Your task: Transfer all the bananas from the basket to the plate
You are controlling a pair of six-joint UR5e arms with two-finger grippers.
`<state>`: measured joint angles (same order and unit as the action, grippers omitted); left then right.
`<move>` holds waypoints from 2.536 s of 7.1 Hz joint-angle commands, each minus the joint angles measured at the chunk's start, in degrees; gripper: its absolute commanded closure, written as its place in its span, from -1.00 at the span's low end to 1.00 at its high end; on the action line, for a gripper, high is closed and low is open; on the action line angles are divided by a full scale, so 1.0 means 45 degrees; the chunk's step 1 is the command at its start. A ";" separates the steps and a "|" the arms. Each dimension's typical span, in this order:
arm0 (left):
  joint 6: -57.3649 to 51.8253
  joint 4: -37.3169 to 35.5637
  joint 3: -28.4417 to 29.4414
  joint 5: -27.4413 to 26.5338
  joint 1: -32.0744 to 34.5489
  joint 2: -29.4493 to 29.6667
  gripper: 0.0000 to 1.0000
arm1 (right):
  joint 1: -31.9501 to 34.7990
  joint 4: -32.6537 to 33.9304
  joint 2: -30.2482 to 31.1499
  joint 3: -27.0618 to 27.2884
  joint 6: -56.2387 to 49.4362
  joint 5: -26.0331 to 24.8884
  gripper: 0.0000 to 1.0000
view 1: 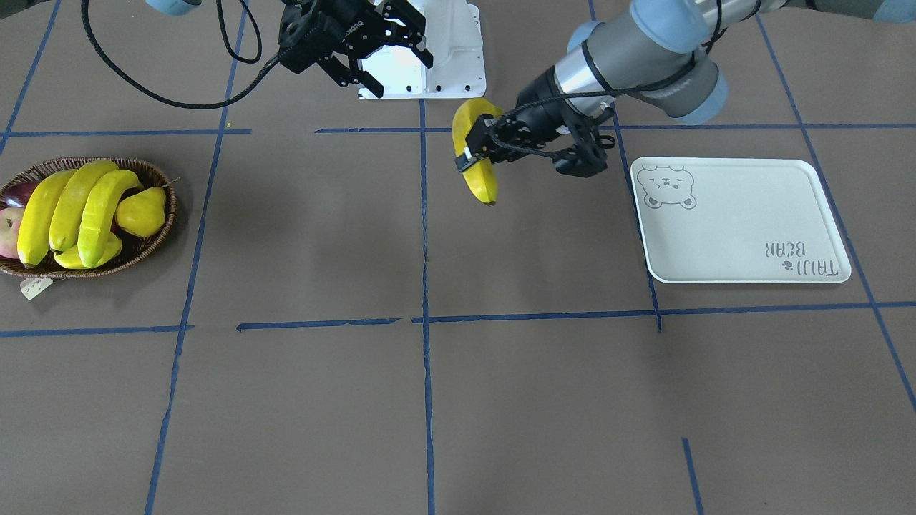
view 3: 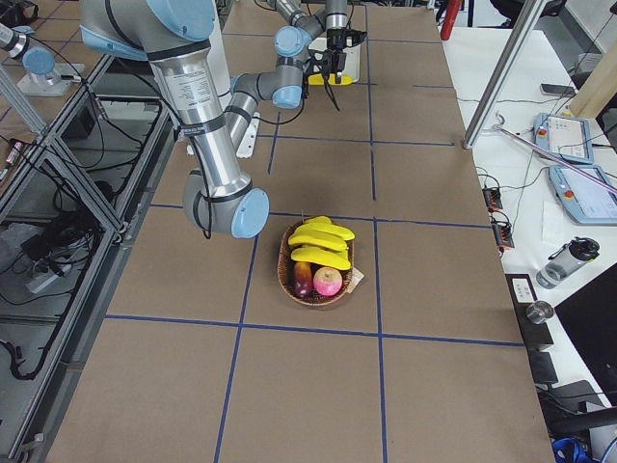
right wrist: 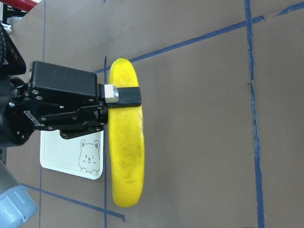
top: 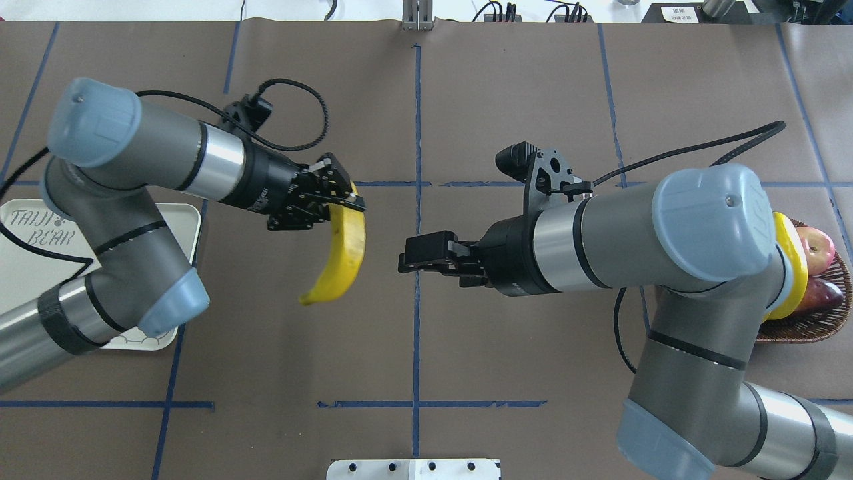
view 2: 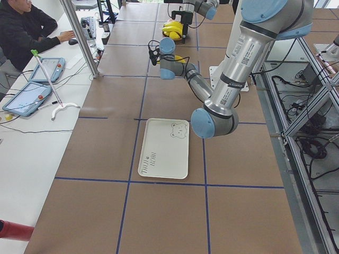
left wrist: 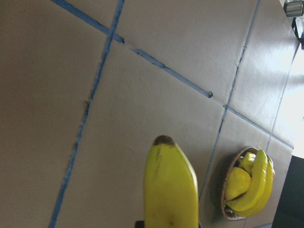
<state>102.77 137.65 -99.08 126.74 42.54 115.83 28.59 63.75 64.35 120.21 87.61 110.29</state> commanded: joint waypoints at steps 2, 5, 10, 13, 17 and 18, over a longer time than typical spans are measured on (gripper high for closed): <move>-0.4226 -0.0395 -0.1004 0.0429 0.2357 -0.5189 1.00 | 0.0637 0.0052 0.0814 0.0179 -0.0015 -0.0075 -1.00; -0.7621 -0.0453 0.0060 0.0409 0.3593 -0.7907 1.00 | 0.0989 0.0072 0.1286 0.0141 -0.0015 -0.0076 -1.00; -0.8968 -0.0356 0.2193 -0.0372 0.3632 -0.7439 1.00 | 0.1048 0.0072 0.1266 0.0063 -0.0035 -0.0076 -1.00; -0.8990 -0.0356 0.2233 -0.0352 0.3632 -0.7439 -0.04 | 0.1048 0.0072 0.1266 0.0044 -0.0035 -0.0076 -1.00; -0.9693 -0.0492 0.1728 0.0773 0.4859 -0.7420 -0.98 | 0.1708 0.0381 0.1576 0.0082 -0.0306 0.0331 -1.00; -0.9693 -0.0512 0.1261 0.1360 0.5559 -0.7439 -0.98 | 0.2408 0.0887 0.2004 0.0199 -0.1043 0.1088 -1.00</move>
<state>59.21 135.51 -91.37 129.67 64.28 82.41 36.34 65.60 71.48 120.65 85.68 112.18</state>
